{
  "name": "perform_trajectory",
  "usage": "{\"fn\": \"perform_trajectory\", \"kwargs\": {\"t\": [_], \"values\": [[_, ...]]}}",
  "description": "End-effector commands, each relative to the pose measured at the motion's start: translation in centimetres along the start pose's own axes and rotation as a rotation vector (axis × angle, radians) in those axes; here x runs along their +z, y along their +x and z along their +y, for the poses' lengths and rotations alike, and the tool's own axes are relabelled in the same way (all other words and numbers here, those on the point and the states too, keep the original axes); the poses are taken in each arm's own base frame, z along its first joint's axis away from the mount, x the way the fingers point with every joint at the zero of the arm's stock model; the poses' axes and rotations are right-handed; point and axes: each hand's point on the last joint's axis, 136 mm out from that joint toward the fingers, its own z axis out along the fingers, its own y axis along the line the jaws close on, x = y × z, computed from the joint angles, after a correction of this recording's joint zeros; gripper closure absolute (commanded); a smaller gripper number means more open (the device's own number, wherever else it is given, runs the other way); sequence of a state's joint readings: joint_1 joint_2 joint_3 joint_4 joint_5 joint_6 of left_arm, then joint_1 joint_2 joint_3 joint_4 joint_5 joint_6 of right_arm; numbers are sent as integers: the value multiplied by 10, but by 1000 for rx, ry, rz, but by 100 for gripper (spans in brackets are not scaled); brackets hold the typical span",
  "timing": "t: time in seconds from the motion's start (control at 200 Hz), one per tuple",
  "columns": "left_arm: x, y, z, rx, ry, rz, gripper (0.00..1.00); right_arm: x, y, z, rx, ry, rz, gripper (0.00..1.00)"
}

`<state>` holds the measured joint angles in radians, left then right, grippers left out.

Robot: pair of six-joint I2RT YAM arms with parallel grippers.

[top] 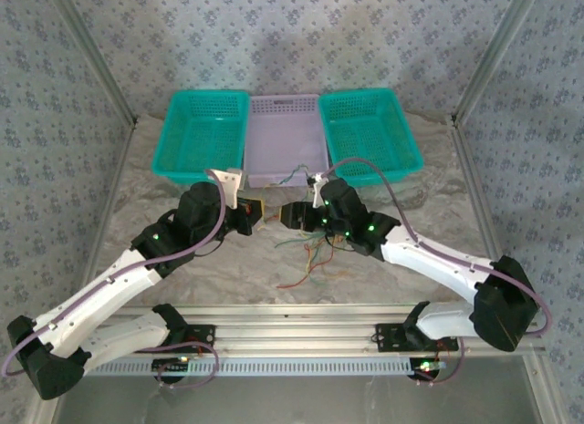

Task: Untangle the cables

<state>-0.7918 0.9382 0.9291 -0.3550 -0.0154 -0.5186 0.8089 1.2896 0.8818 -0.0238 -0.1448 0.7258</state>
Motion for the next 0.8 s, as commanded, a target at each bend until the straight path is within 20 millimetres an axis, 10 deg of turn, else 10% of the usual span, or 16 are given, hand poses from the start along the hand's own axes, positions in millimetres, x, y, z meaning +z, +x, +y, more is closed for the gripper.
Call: {"fn": "perform_trajectory", "kwargs": {"t": [0.0, 0.799], "values": [[-8, -10, -6, -5, 22, -39, 100, 4, 0, -15, 48, 53, 4, 40], [-9, -7, -12, -63, 81, -60, 100, 46, -2, -49, 137, 132, -3, 51]]}}
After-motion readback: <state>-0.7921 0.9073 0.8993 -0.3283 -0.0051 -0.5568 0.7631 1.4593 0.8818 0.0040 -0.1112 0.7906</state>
